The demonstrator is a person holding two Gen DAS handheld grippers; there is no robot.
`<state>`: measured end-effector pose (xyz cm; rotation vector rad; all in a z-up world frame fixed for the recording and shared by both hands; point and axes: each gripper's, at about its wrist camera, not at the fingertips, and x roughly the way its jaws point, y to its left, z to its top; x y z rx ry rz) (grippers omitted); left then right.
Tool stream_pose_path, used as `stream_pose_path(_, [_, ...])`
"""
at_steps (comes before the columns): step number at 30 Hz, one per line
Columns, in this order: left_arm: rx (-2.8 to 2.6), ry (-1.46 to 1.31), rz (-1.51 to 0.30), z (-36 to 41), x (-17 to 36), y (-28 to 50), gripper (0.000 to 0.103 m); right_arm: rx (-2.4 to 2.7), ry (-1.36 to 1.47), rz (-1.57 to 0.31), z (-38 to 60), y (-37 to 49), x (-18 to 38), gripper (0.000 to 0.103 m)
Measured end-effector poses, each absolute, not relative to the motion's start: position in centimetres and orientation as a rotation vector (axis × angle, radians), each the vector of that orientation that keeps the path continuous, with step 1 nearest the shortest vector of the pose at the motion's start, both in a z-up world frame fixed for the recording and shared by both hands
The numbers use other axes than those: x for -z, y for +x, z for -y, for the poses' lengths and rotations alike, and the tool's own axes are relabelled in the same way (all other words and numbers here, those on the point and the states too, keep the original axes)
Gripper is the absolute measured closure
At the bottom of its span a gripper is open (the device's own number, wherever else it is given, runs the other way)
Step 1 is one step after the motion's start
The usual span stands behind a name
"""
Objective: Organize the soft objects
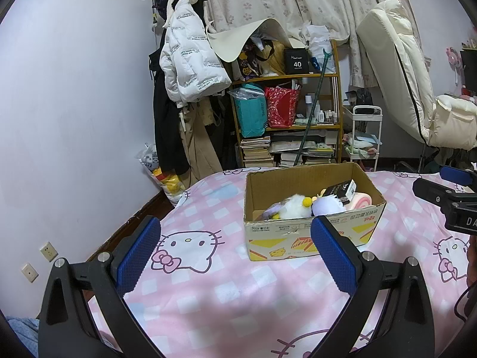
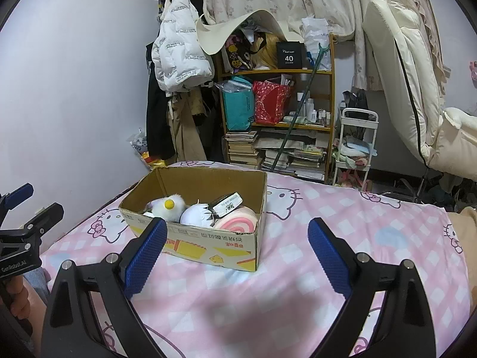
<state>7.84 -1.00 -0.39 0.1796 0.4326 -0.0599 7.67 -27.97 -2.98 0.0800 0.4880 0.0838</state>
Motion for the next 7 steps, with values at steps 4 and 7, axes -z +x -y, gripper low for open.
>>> stream_pose_path(4, [0.062,0.179,-0.435,0.89,0.46,7.92,0.004,-0.085,0.083,-0.489,27.91,7.72,2.89,0.003])
stream_pose_path(7, [0.068,0.180,-0.434,0.90,0.49,7.92,0.004,-0.085,0.083,-0.490,27.94,7.73,2.88,0.003])
